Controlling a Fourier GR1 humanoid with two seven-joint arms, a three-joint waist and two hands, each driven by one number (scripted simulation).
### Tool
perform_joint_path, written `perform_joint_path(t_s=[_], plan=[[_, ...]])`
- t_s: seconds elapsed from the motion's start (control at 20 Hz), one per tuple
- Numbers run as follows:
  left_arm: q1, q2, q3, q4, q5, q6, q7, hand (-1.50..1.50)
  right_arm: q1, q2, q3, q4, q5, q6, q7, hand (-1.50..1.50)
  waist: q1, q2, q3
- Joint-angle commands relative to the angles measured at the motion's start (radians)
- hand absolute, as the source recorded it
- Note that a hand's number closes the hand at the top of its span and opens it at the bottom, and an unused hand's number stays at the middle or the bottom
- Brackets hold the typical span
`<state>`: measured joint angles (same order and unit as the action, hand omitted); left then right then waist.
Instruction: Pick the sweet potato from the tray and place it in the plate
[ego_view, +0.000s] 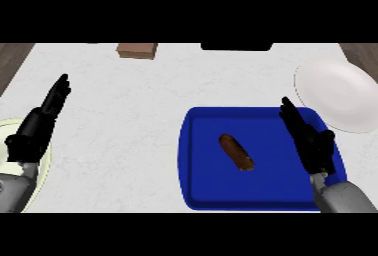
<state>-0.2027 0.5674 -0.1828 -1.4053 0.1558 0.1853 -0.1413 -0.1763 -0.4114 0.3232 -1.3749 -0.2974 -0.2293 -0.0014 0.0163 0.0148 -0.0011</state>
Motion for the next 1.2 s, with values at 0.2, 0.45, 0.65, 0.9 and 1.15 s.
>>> perform_joint_path(t_s=[0.2,0.45,0.65,0.9,1.15], plan=[[0.092,-0.174,-0.07,0.091,0.101,-0.007,0.159,0.0,-0.363,-0.122,0.13,-0.169,0.192,0.183,-0.037,1.5,0.064,-0.013,-0.008],[0.126,-0.278,-0.113,0.087,0.176,-0.019,0.258,0.0,-0.484,-0.195,0.122,-0.088,0.497,0.009,-0.112,-1.5,0.031,-0.01,0.0],[0.158,-0.288,-0.091,0.013,0.178,0.02,0.3,0.0,-0.414,-0.136,0.083,0.0,0.432,0.076,-0.358,-1.5,-0.002,-0.013,0.002],[0.202,-0.289,-0.069,0.0,0.153,0.021,0.304,0.0,-0.406,-0.163,0.093,-0.147,0.529,0.169,-0.249,-1.5,-0.015,-0.017,0.001],[0.158,-0.323,-0.077,0.055,0.135,0.042,0.28,0.0,-0.495,-0.273,0.234,-0.168,0.666,0.335,-0.059,-1.5,-0.021,-0.021,-0.002]])
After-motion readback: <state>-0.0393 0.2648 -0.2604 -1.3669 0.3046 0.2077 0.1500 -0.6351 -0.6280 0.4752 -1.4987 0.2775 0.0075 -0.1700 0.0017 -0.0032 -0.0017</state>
